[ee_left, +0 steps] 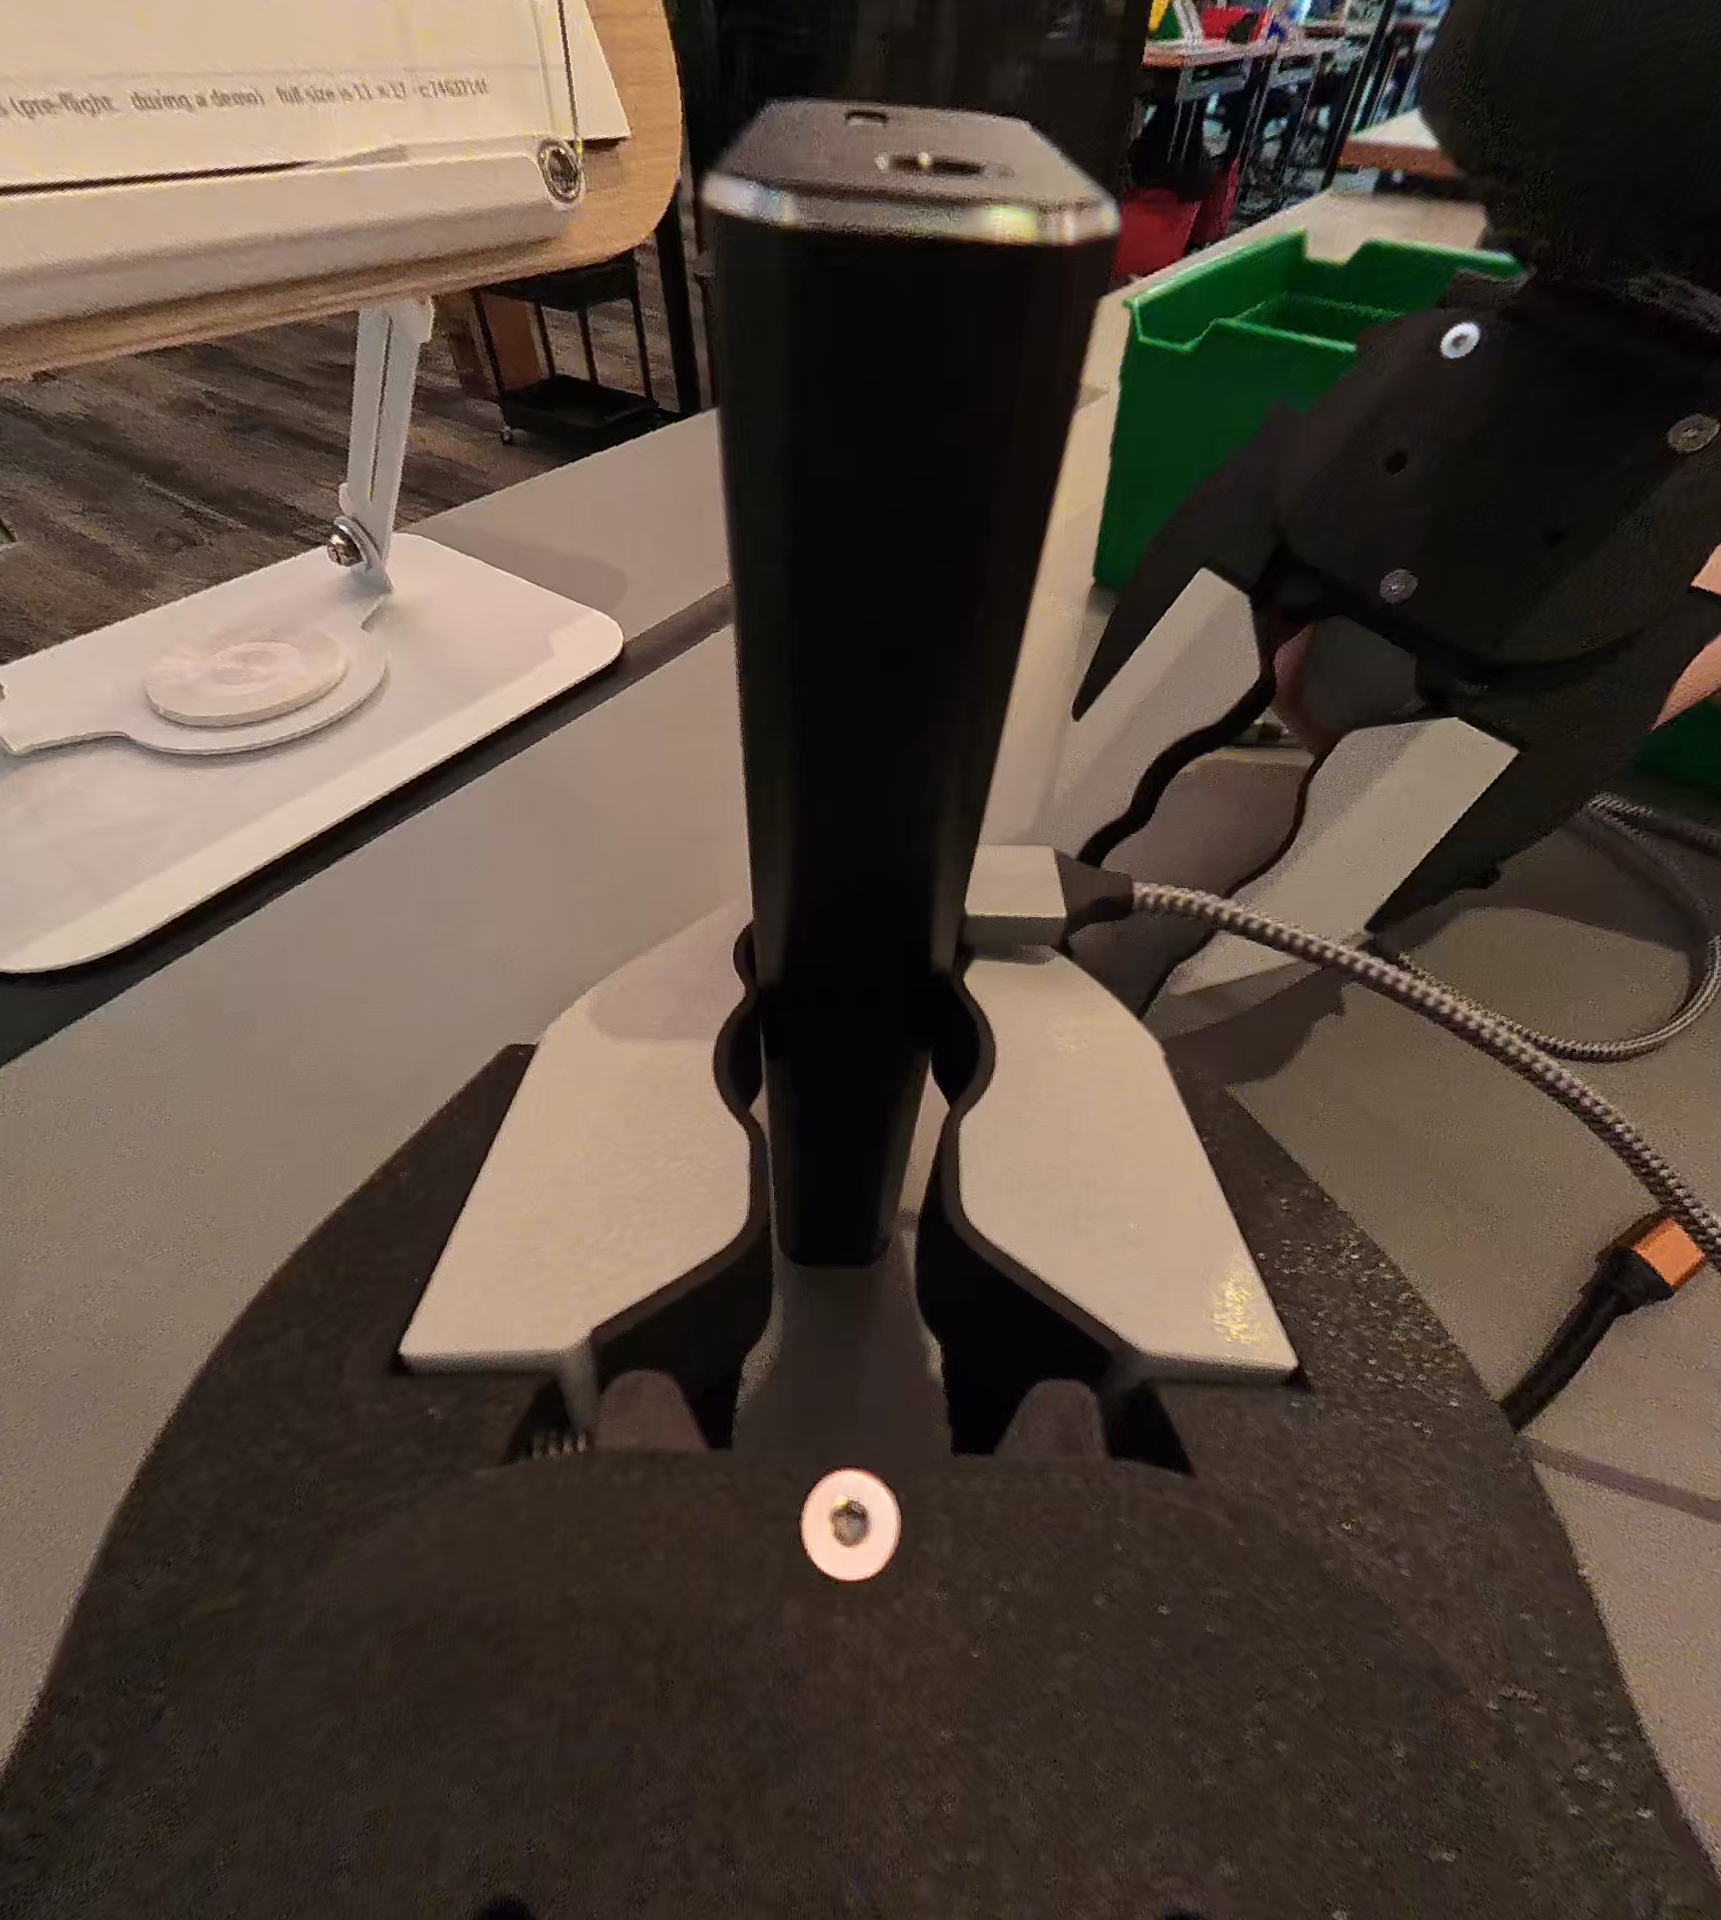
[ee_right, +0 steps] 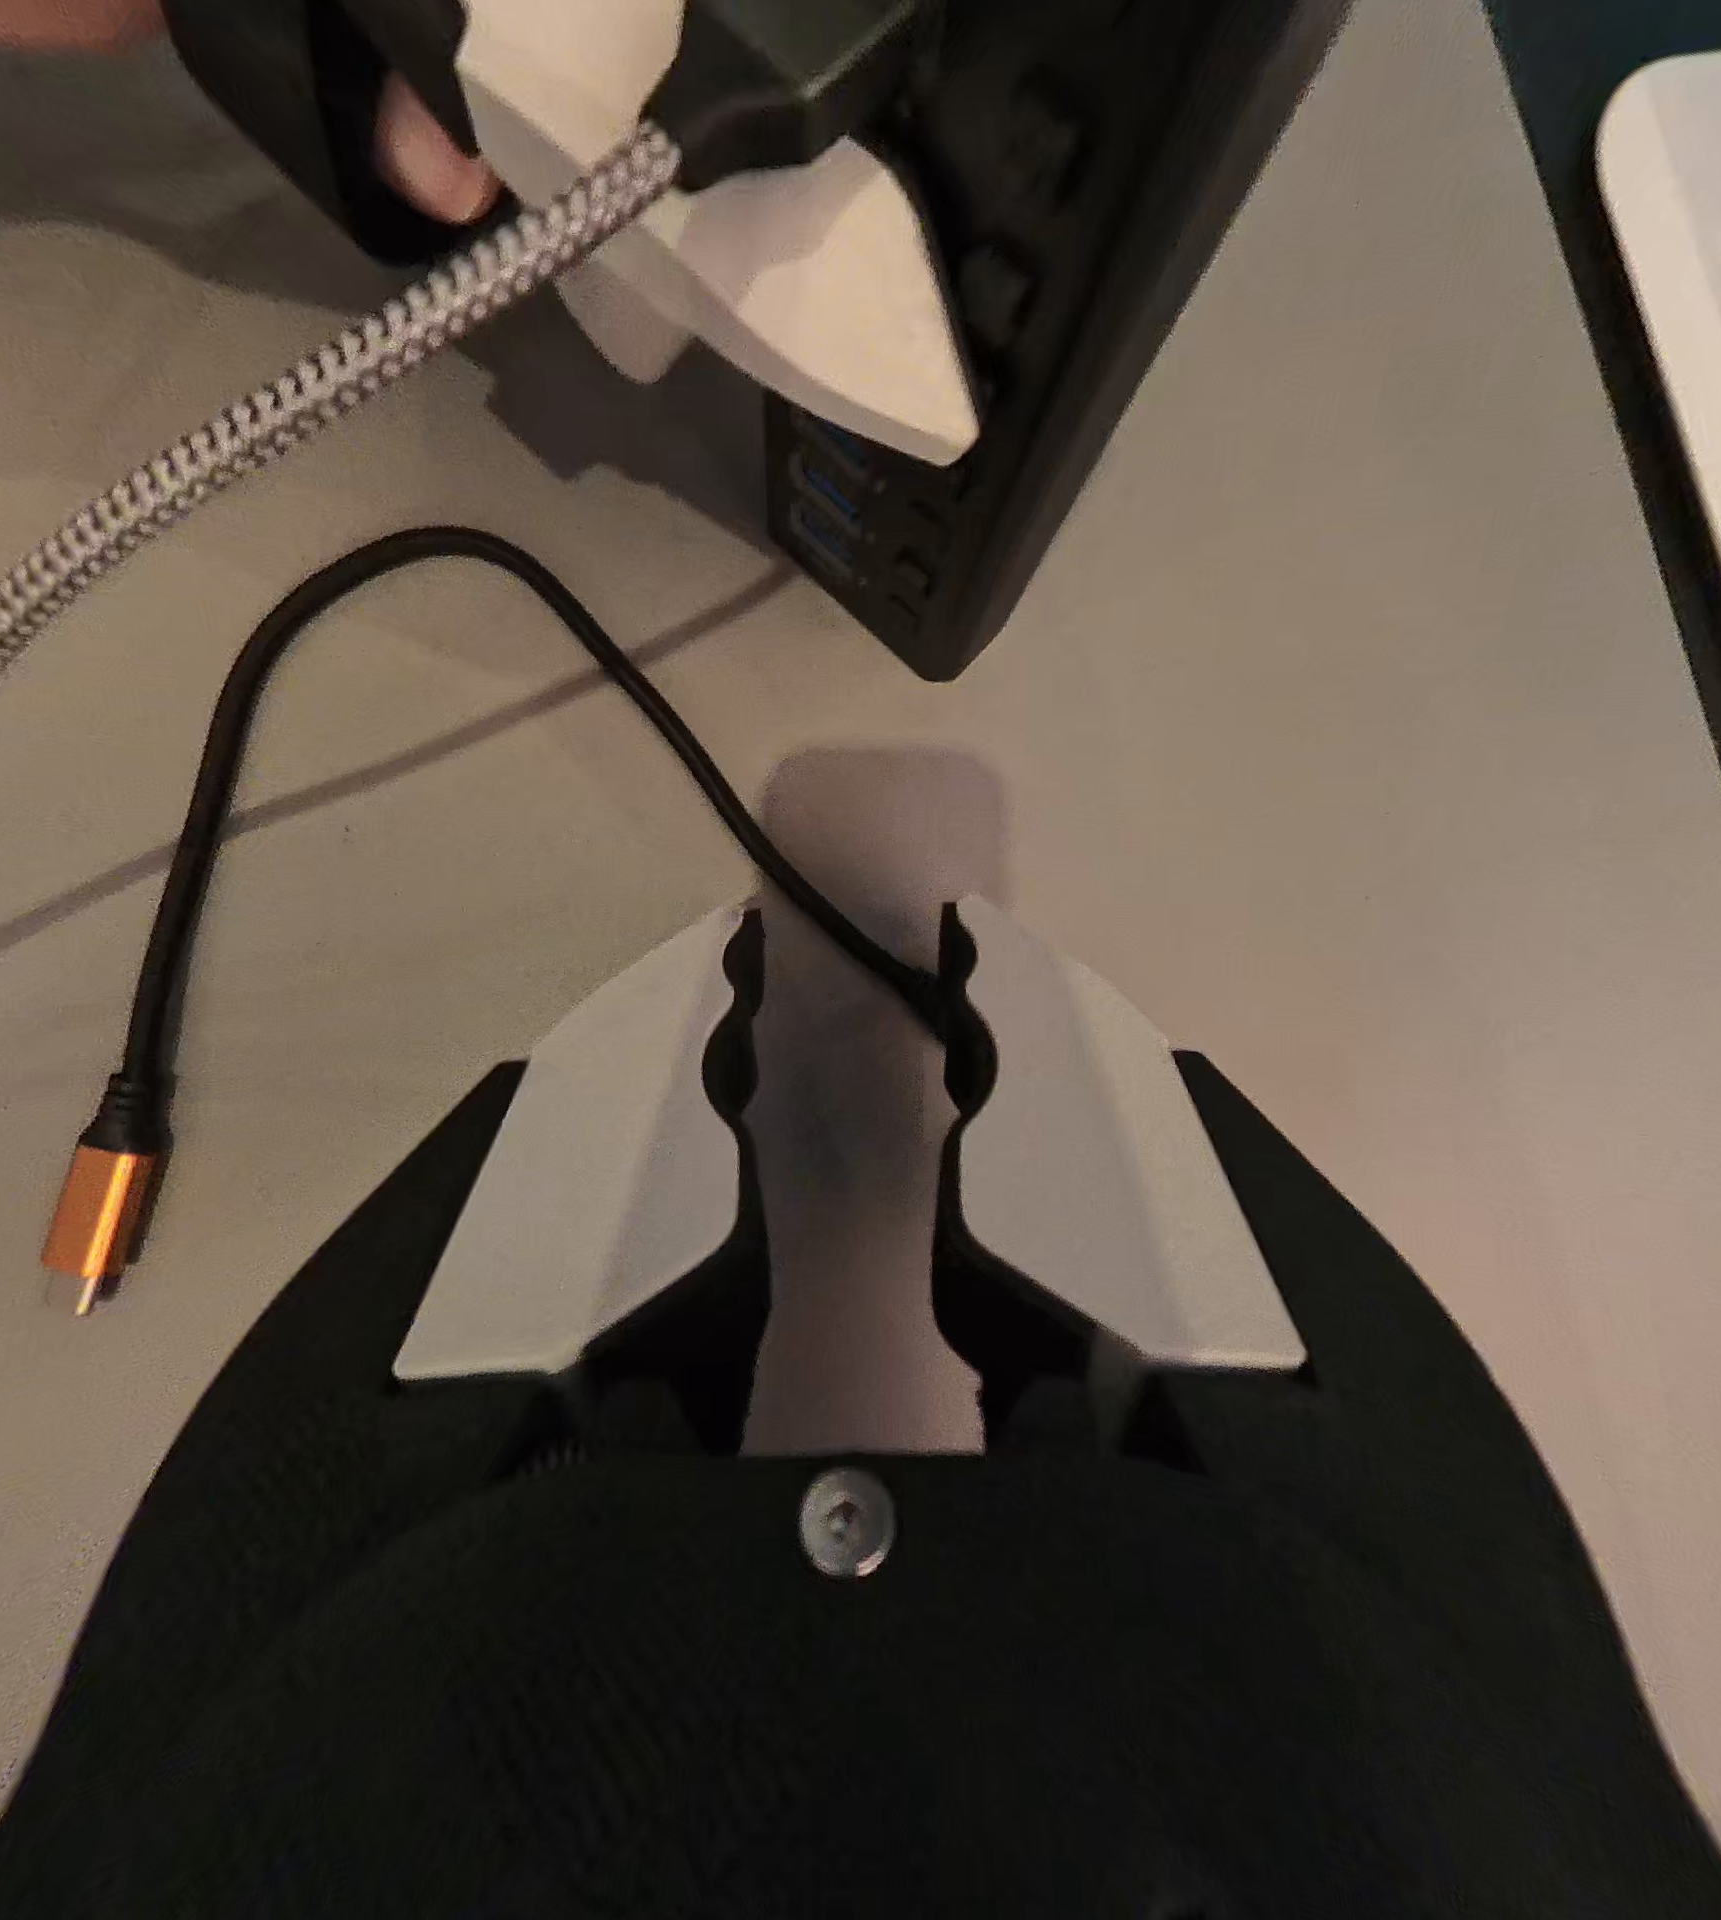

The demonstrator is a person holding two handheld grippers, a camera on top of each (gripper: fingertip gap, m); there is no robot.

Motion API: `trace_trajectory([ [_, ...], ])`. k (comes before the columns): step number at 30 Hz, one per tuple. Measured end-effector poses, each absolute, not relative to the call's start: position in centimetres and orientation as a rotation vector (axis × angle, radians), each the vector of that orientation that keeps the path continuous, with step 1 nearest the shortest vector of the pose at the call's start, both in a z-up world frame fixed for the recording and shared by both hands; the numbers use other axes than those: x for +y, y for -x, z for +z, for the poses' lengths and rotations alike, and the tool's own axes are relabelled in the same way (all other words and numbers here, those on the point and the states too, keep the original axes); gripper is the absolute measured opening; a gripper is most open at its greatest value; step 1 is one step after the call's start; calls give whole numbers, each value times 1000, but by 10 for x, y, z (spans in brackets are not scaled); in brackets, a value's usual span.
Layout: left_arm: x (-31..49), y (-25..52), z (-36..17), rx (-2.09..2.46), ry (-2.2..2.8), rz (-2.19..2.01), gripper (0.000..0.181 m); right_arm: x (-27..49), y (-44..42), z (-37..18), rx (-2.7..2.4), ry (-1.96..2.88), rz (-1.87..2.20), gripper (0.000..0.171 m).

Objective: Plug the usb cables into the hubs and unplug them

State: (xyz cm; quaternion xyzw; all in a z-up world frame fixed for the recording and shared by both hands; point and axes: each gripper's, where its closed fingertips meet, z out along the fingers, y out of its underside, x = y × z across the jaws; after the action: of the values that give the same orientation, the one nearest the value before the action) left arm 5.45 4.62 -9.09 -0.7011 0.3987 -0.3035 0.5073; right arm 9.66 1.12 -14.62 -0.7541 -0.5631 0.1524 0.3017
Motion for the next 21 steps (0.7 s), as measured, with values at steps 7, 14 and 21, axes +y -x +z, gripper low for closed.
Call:
trace_trajectory([
  [7, 45, -57, -96, 991, 1716, -727, 51, 2, -85, -156, -1507, 1998, 546, 27],
  [14, 51, -50, -92, 984, 1762, -631, 72, 0, -90, -157, -1563, 2007, 505, 6],
  [21, 43, -40, -96, 1101, 1908, -545, 83, -5, -98, -156, -1664, 2006, 383, 5],
])
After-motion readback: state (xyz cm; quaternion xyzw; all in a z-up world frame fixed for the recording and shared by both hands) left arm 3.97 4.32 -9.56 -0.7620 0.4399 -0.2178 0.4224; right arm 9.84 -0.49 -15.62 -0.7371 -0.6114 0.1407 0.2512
